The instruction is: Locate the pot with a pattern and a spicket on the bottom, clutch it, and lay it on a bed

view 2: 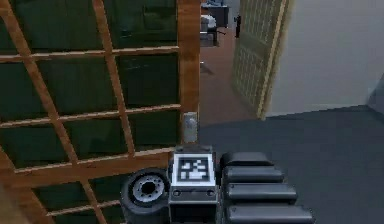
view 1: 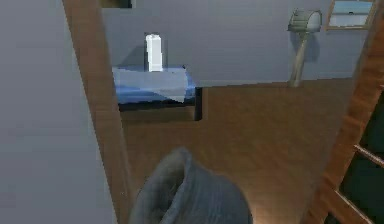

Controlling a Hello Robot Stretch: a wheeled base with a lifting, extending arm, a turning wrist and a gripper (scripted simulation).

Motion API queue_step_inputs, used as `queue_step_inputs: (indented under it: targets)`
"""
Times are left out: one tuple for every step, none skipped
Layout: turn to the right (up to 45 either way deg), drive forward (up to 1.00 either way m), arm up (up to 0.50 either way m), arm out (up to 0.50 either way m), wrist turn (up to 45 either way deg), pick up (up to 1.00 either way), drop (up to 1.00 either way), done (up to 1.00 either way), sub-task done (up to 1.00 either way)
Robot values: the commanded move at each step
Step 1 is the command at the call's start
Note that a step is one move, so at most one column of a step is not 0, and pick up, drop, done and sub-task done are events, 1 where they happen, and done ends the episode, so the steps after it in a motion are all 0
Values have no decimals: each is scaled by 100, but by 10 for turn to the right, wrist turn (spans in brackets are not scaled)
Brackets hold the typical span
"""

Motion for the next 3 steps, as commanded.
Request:
queue_step_inputs:
  targets:
    - [0,45,0,0,0,0,0,0,0]
    - [300,0,0,0,0,0,0,0,0]
    - [0,40,0,0,0,0,0,0,0]
